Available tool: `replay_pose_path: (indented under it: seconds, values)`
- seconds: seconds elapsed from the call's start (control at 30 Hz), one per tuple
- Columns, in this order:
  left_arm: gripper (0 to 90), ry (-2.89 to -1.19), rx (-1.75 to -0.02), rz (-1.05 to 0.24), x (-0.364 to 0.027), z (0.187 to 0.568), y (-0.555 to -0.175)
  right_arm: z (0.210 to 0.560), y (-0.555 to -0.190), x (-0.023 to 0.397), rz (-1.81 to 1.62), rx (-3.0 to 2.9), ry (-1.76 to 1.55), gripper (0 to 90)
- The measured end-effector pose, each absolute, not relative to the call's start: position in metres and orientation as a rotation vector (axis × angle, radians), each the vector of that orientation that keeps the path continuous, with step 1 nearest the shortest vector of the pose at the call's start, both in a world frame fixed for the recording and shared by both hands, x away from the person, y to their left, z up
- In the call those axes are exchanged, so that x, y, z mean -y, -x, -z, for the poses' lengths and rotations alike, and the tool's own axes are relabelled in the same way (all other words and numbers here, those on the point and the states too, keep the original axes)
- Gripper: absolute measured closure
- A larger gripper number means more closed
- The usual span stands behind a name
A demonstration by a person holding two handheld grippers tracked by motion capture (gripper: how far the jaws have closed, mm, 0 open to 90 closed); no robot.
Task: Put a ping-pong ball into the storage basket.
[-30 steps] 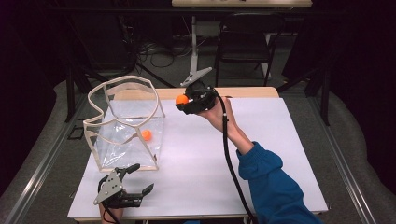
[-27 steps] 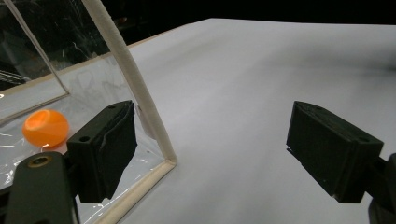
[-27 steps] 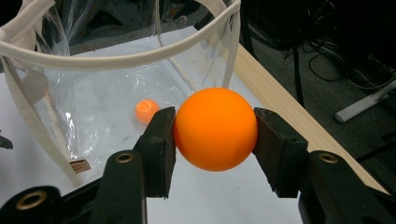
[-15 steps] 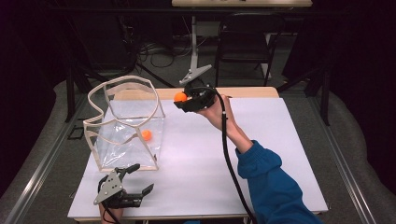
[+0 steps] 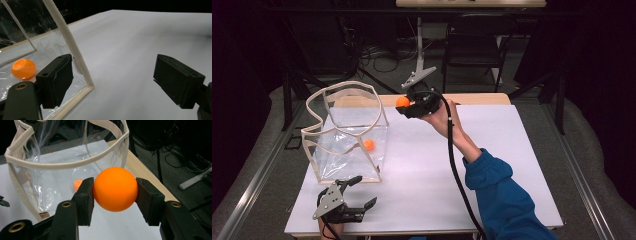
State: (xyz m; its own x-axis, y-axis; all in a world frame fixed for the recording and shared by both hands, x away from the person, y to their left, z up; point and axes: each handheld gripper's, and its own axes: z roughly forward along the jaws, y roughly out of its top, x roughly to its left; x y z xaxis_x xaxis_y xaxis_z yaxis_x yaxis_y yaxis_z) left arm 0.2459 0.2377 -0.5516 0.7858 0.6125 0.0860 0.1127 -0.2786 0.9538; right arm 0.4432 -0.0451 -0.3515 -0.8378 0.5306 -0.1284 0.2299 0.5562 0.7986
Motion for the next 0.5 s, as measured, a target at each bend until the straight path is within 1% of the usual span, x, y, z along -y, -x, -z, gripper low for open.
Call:
replay_pose_path:
  seconds: [0.5]
  values:
    - [15.9, -1.813, -0.555, -0.534, -0.2372, 0.5519, -0.2460, 0.3507, -0.4444, 0.0402, -1.170, -2.440, -0.613, 50.8]
